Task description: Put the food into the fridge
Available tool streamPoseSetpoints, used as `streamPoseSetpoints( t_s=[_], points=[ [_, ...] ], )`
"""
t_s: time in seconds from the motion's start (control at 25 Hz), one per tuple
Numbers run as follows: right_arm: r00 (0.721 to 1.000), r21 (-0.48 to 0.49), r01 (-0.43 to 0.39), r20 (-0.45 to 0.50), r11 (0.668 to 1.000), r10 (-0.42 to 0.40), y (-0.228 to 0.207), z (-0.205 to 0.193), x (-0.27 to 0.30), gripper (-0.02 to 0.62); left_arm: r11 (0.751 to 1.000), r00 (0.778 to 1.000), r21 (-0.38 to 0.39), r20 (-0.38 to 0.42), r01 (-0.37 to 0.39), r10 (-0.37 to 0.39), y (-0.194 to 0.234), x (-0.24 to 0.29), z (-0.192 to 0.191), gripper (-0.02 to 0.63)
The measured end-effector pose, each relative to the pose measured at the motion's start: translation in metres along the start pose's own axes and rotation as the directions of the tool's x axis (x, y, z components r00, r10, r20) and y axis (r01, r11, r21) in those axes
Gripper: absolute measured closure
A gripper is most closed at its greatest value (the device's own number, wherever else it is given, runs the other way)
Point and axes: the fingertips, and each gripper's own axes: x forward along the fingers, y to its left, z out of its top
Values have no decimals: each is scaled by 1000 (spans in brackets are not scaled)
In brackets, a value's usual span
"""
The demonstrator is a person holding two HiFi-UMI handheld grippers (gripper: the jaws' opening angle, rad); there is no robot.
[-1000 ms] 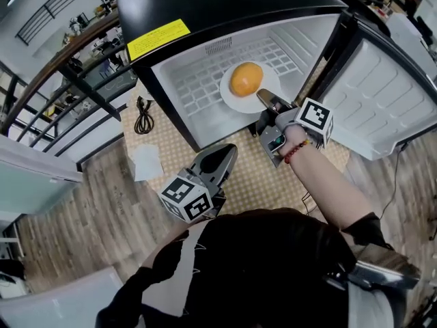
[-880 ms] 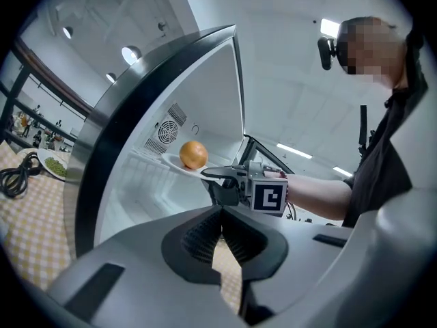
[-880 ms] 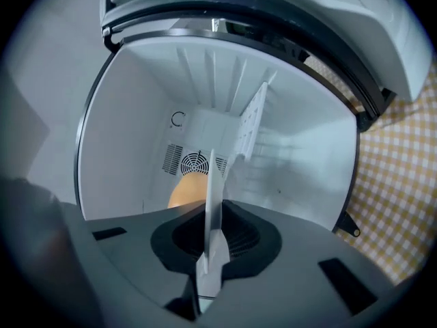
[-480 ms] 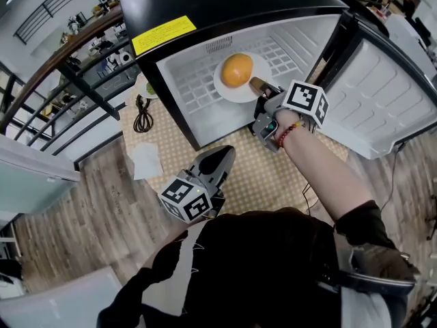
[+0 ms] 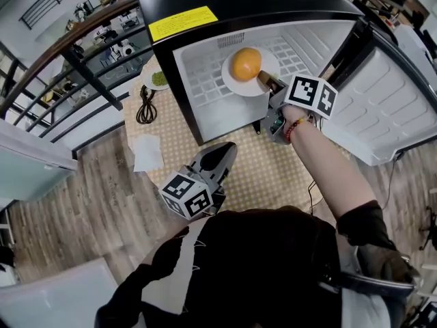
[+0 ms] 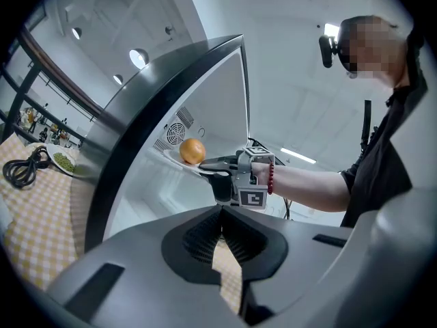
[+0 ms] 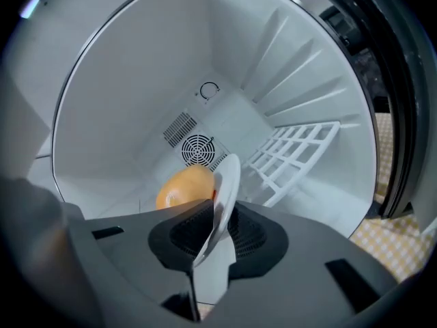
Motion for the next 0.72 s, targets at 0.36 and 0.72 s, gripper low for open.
streamPoseSetpoints(
  t_s=[0.36,0.72],
  points=[
    [1000,-176,26,-7,984,-28,1,1,2,512,1000,1000,-20,-7,-12,12,4,-3,-8,592],
    [999,-298,43,-10,954,-48,-2,3,2,488,999,999,-19,-4,-32,32,9,-13,-8,592]
  ],
)
